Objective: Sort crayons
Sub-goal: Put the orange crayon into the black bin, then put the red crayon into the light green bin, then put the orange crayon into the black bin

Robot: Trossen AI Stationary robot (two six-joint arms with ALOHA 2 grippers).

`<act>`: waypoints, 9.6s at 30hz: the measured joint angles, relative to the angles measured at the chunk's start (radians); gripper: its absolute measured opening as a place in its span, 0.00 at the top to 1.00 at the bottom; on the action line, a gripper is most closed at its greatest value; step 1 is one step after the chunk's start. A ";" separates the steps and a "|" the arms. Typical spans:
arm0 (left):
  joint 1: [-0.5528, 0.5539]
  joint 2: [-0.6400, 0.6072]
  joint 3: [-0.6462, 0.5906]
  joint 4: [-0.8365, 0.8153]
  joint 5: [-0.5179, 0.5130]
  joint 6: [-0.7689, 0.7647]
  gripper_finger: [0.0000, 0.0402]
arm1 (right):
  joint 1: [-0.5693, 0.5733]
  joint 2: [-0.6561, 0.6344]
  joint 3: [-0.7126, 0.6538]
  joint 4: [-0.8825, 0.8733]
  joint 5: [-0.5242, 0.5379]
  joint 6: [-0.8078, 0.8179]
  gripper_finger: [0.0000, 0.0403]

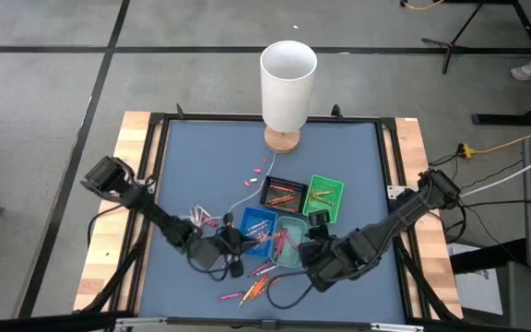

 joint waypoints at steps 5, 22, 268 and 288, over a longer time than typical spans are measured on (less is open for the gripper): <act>0.150 0.000 0.000 0.094 0.104 0.115 0.99 | 0.033 -0.056 -0.108 -0.014 0.075 0.088 0.69; 0.490 0.000 0.000 0.120 0.395 0.178 0.91 | 0.081 -0.196 -0.477 0.351 0.059 0.307 0.69; 0.038 -0.342 0.091 -0.516 0.363 0.281 0.76 | -0.018 0.377 -0.024 0.585 -0.343 -0.168 0.69; 0.036 -0.341 0.091 -0.519 0.366 0.285 0.76 | -0.045 0.479 0.120 0.447 -0.391 -0.161 0.69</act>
